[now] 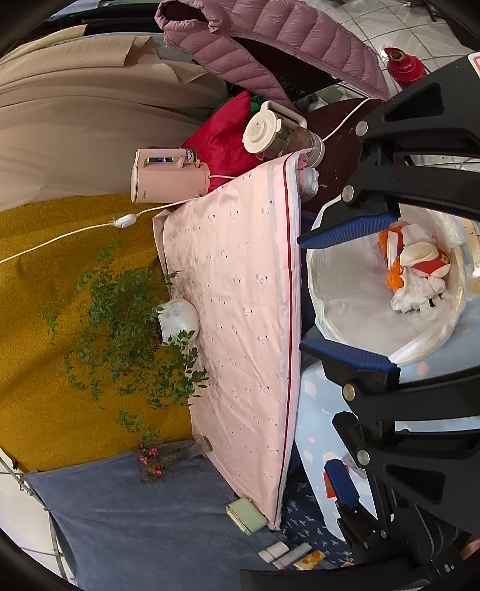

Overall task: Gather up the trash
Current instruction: 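Move both open tools back over the red packet and grey pouch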

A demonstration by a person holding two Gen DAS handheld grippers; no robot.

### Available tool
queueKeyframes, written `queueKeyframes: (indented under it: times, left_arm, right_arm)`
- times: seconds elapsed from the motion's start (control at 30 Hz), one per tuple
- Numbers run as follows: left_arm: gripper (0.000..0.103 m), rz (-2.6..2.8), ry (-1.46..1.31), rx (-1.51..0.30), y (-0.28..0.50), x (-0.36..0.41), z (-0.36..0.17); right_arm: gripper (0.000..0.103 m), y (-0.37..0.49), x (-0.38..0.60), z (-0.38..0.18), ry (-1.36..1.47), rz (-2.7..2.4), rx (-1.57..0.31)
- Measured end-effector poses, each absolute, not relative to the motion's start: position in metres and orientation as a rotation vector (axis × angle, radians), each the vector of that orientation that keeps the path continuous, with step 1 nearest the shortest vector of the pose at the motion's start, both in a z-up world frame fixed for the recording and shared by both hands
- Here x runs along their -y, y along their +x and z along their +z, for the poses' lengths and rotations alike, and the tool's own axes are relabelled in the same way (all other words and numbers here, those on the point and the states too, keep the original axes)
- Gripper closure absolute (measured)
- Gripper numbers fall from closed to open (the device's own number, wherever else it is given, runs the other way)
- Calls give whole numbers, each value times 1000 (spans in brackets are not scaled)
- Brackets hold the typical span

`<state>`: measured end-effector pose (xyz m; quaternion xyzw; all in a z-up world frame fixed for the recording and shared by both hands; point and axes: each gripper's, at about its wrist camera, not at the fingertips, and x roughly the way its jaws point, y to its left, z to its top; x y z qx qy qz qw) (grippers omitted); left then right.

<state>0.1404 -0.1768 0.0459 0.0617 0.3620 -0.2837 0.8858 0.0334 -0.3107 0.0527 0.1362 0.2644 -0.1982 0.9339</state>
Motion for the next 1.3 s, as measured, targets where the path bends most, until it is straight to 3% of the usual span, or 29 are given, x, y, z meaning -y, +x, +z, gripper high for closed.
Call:
queueKeyframes:
  times: [0.47,1.0,1.3]
  left_arm:
    - [34,-485,46,-772,158,116,38]
    - [18,-317,-48,-789,187,23,25]
    - [18,-208,-95,-812,203,-36,8]
  right_arm:
    - [42,58,259,53,215,-321,-565]
    - [33,101,175,41,141,-173,-624]
    - [33,126,135,24,119,-100,-677]
